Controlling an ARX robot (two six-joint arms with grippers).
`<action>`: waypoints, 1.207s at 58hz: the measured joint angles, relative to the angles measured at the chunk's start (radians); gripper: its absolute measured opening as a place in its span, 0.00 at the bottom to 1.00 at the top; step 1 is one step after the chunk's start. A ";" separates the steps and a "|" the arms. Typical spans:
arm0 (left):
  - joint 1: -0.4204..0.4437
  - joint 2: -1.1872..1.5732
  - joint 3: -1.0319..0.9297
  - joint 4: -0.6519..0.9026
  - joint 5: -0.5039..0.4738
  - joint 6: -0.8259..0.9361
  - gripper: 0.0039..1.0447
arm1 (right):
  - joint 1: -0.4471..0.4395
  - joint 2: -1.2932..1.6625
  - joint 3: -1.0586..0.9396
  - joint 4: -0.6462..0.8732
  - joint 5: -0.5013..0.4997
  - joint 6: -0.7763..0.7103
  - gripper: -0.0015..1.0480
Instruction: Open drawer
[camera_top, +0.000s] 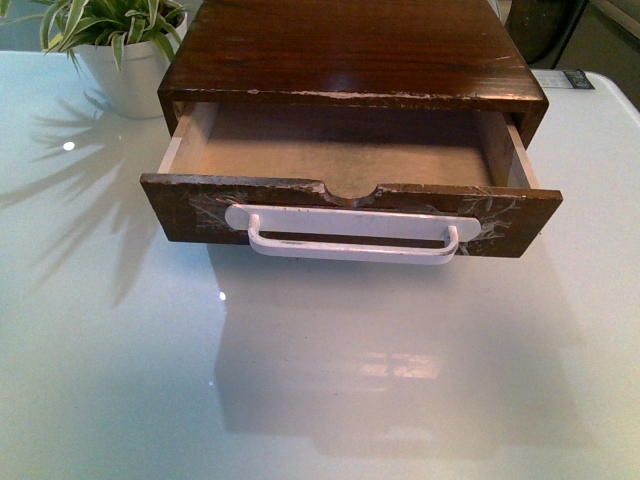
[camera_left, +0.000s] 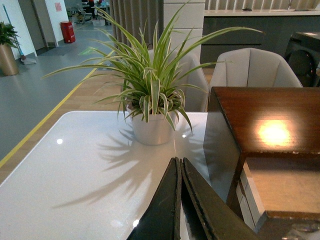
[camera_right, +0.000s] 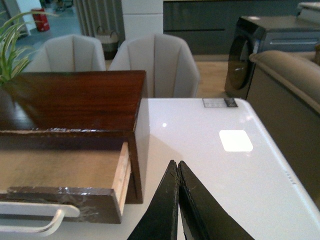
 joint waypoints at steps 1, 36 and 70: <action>0.000 -0.015 -0.002 -0.013 0.000 0.000 0.02 | 0.000 -0.014 0.000 -0.012 -0.002 0.000 0.02; 0.000 -0.459 -0.023 -0.407 0.000 0.000 0.02 | 0.000 -0.381 -0.001 -0.351 -0.003 0.000 0.02; 0.000 -0.689 -0.023 -0.635 0.000 0.000 0.02 | 0.000 -0.689 -0.001 -0.666 -0.003 0.000 0.02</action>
